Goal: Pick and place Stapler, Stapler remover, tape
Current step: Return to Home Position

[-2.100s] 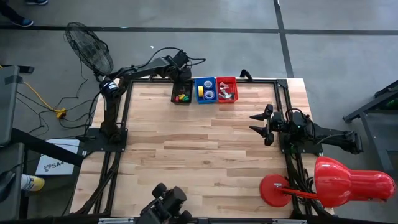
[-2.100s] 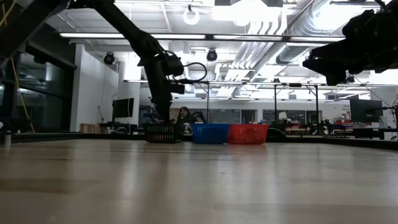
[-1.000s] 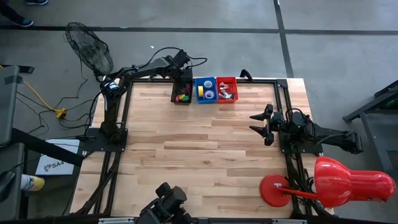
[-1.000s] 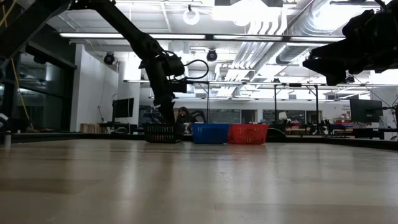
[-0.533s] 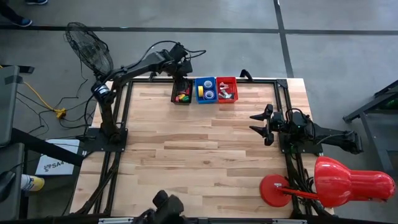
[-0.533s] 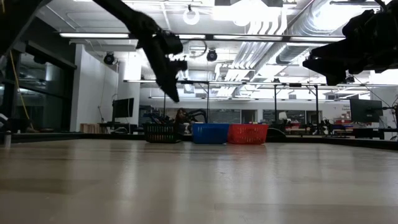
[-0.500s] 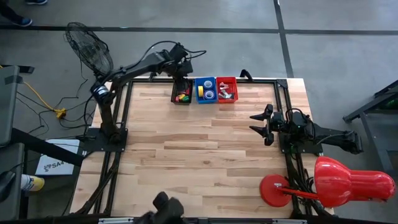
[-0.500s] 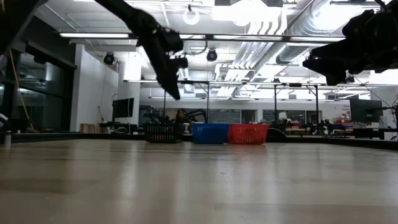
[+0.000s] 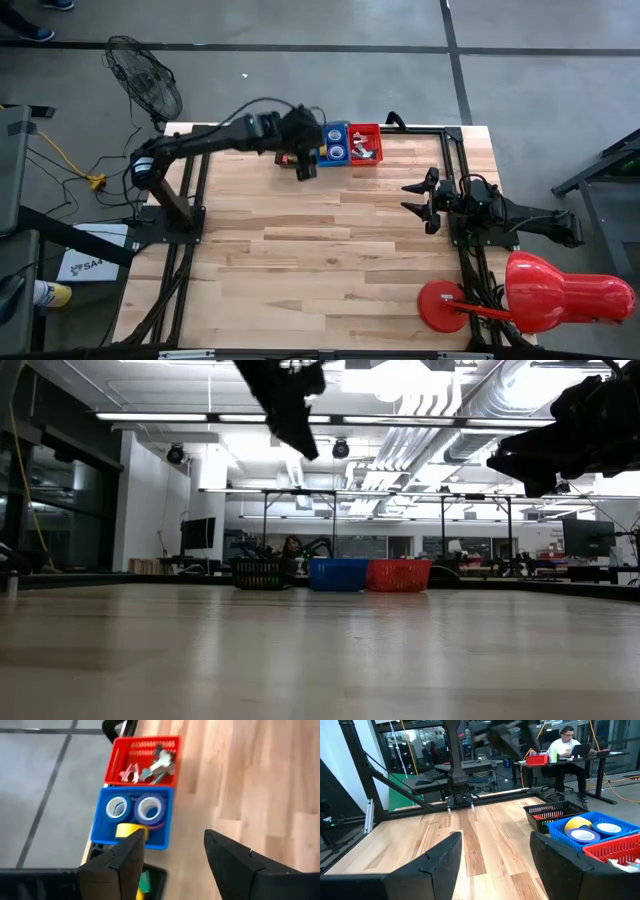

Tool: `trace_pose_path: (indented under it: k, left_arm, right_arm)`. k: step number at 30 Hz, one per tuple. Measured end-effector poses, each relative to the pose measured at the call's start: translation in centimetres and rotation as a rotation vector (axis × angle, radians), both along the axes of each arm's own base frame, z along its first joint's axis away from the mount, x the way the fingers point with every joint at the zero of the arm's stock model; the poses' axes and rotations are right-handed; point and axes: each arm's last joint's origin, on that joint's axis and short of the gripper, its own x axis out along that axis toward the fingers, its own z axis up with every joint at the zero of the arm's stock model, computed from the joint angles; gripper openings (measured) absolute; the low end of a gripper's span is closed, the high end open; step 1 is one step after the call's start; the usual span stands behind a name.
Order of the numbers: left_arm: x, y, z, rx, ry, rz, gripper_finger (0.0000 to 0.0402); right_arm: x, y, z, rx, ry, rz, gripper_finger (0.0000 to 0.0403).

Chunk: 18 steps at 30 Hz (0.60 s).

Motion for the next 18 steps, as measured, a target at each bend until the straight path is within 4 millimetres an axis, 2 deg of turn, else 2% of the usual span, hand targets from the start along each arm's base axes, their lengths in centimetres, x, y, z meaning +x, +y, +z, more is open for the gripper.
trace_pose_path:
  k: [8,12,15,18]
  left_arm:
    - [2.1,-7.8,0.8,0.081,-0.070,-0.097,0.0199]
    - [2.3,-10.3,0.8,0.112,-0.089,-0.077,0.0199]
    - [1.0,-11.2,0.6,0.121,-0.100,-0.079,0.0199]
    - [-0.9,-11.4,0.4,0.104,-0.190,-0.104,0.0199]
  right_arm:
    - [0.0,0.0,0.0,0.000,0.000,-0.001,0.0227]
    - [0.0,0.0,0.0,0.000,0.000,-0.001,0.0227]
    - [0.0,0.0,0.0,0.000,0.000,0.000,0.0227]
    - [0.0,0.0,0.0,0.000,0.001,0.000,0.0227]
